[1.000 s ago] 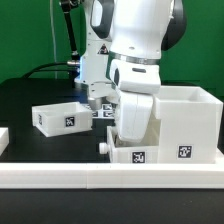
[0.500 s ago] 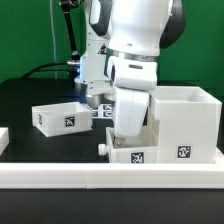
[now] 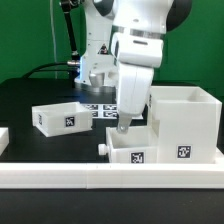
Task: Assemble drawer
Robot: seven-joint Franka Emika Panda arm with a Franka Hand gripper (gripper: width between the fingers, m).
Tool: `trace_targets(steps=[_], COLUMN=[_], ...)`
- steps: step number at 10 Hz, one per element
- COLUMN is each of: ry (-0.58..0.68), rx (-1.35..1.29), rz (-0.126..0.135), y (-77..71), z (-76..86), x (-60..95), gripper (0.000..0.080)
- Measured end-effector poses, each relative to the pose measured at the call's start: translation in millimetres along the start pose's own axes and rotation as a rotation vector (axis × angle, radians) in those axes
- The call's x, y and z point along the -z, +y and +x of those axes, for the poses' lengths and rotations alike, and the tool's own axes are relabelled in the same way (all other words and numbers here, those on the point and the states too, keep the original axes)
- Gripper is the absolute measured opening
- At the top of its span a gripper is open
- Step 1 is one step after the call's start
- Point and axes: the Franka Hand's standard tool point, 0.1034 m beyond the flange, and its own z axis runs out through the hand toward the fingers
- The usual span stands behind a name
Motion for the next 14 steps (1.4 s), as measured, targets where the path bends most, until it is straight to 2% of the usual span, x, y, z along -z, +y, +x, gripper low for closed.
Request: trace_targets(steps=[2, 5, 6, 7, 9, 10, 11, 14], ry=[-0.014, -0.013, -0.011, -0.011, 0.043, 0.067, 0.103, 0.181], rx=[0.024, 0.019, 0.034, 0.049, 0.070, 0.086, 0.104, 0.114], rz=[0.008, 0.009, 0.010, 0.017, 0.008, 0.012, 0.028, 0.038], y=[13.6, 15.0, 15.3, 16.0, 32.2, 20.2, 17.2, 15.3], z=[-20.2, -22.9, -27.2, -33.0, -43.1, -38.9, -46.2, -57.5], x=[5.8, 2.2, 0.0, -8.5, -14.5, -23.5, -26.8, -35.0], gripper=[0.0647, 0.0649, 0.0649, 0.0649, 0.0649, 0.0649, 0.0649, 0.0649])
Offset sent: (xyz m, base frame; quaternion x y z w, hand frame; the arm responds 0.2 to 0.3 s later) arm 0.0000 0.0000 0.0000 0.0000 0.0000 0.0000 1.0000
